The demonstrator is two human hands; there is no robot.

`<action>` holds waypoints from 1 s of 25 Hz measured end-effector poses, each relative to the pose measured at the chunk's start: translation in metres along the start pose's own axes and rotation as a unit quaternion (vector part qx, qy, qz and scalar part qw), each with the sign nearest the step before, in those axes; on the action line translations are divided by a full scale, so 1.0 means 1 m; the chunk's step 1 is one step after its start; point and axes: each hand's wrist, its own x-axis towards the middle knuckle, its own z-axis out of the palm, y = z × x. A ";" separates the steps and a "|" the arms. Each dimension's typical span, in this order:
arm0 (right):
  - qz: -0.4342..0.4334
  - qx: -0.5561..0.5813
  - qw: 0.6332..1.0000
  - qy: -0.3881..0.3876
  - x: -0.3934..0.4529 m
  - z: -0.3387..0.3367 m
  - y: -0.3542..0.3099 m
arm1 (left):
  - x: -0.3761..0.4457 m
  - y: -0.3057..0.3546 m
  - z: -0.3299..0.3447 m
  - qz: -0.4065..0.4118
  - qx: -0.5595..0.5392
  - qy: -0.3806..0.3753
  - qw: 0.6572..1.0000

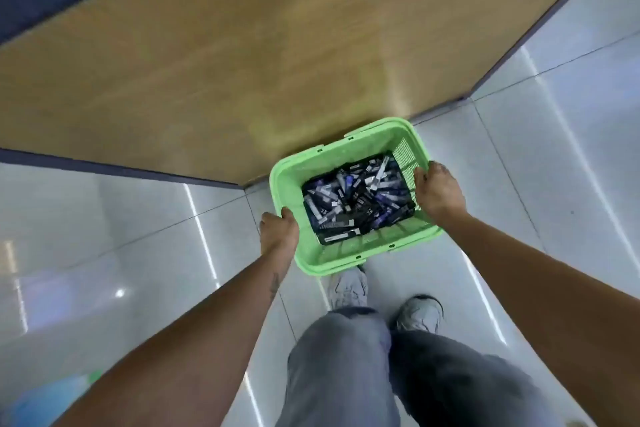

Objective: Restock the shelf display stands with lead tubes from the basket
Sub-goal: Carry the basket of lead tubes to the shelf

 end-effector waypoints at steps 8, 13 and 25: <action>-0.006 -0.021 0.998 0.062 0.070 0.050 0.023 | 0.075 -0.021 0.068 -0.072 -0.041 0.034 0.996; 0.013 -0.007 0.995 0.096 0.069 0.027 0.044 | 0.049 -0.017 0.071 0.024 0.021 0.156 0.987; 0.121 0.075 0.960 0.240 -0.156 -0.270 0.072 | -0.226 0.131 -0.082 0.315 0.043 0.138 0.938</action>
